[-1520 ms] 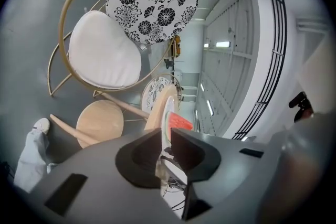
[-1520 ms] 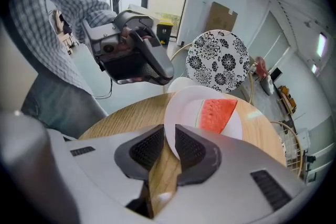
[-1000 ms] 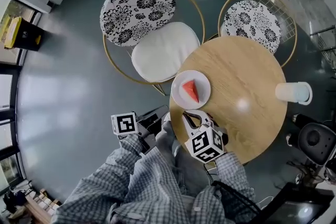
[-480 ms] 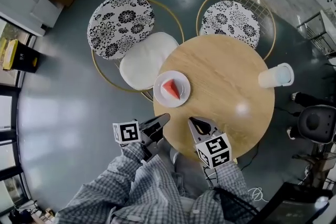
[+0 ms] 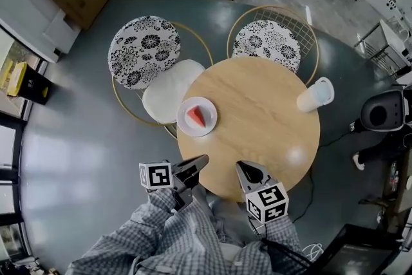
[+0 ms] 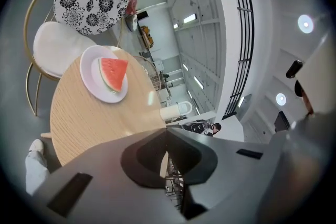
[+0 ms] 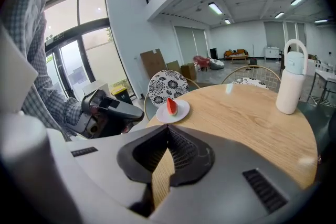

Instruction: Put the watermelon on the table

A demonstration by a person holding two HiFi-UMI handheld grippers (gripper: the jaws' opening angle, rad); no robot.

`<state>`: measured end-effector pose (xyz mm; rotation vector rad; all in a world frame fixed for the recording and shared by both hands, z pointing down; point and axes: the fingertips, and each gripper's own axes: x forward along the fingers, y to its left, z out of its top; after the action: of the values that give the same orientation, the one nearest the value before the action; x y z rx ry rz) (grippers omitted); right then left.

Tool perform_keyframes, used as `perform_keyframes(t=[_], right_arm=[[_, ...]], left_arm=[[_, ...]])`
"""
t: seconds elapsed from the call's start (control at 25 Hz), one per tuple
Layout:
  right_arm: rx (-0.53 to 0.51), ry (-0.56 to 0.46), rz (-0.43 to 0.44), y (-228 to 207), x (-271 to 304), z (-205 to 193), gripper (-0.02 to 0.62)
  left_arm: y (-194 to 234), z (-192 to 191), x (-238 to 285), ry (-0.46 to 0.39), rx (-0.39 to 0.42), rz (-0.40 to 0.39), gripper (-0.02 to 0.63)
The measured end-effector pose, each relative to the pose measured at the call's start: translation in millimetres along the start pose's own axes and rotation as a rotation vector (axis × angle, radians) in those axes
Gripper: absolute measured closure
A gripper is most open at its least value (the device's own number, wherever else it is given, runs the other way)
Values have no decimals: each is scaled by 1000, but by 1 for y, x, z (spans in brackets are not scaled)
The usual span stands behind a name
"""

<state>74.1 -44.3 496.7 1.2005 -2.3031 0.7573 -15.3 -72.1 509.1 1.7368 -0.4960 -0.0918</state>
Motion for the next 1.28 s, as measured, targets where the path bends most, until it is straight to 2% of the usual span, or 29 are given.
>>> perform_keyframes(t=[0.12,0.28,0.44,0.72,1.0,1.2,1.28], right_arm=[[16,-29,-7,-5,-17,-2,588],[-12,-44,-43,-19,-38,-6,588],[26,-87,-74,-38,-60,-9,588],[52,-164,-76,-41,-97,-6,588],[136,-255,-44,-36,-131,-1,588],[176,-306,-61,-37,-155,-1,588],[174,-325,-64,-40,-159,-1,588]], left_arm=[[-18,-12,6,7,32,-11,600],[-42,-31,16,22,57,-23,600],[-58,-49,28,44,110,-16,600],[-90,-61,36,-3,169,-48,600],[-114,-74,35,-35,246,-39,600],[-135,-84,37,-59,223,-70,600],[-141,-84,42,-67,243,-81,600]])
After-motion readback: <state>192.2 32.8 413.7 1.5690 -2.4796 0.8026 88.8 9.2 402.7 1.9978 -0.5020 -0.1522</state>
